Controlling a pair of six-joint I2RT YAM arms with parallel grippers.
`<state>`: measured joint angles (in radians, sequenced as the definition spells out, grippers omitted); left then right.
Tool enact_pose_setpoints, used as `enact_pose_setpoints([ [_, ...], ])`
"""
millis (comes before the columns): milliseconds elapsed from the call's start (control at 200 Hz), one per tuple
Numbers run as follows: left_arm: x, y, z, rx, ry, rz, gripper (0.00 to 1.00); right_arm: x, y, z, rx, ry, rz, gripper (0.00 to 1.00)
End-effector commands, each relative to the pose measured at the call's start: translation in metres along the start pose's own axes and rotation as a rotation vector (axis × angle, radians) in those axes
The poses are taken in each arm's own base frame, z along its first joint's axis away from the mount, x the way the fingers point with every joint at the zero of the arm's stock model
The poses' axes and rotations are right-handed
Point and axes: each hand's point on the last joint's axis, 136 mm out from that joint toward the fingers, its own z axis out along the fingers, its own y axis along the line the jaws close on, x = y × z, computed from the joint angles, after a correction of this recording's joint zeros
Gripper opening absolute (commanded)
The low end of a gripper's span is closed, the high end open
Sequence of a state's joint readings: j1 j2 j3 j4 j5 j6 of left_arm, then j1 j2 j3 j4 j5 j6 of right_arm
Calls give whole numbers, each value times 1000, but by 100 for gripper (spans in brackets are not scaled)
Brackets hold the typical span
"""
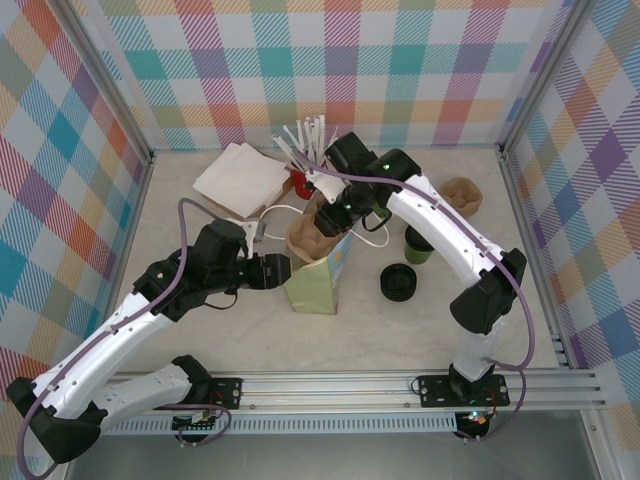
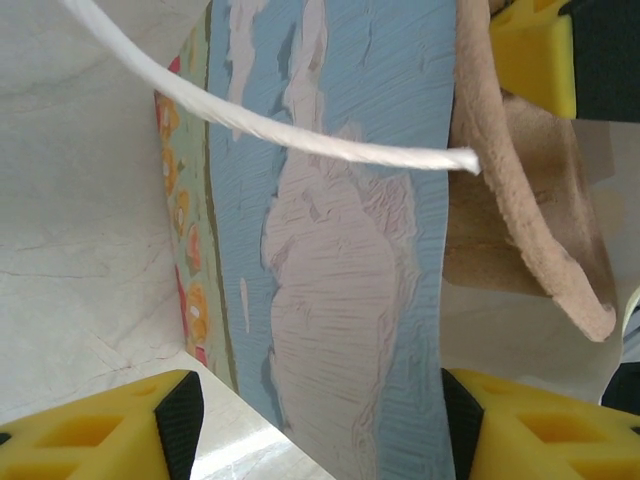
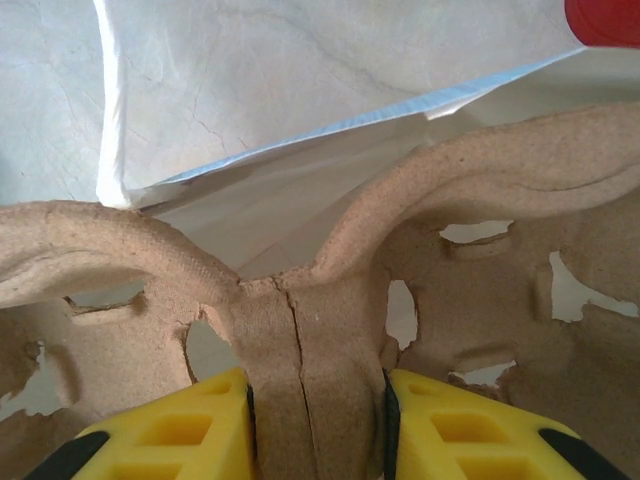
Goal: Pack the takeout coffee
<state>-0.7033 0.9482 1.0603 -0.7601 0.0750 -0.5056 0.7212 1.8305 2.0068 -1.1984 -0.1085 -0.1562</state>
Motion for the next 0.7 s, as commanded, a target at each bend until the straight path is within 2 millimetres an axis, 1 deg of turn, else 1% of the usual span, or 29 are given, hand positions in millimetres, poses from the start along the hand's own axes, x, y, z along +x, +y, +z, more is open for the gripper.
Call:
enact_pose_setpoints([
  [0,-2,11,-5,-64,-4,-12,64,16,0,-9,35,41,-69,34],
  [175,-6,9,-7,-71,-10,-4,63,21,3,-10,36,55,-102,34],
  [400,-7,21,-7,-149,2,2,62,17,11,-19,9,-2,-112,34],
  [695,-16,19,-10,-155,-31,-8,62,27,8,-15,26,38,-127,34],
])
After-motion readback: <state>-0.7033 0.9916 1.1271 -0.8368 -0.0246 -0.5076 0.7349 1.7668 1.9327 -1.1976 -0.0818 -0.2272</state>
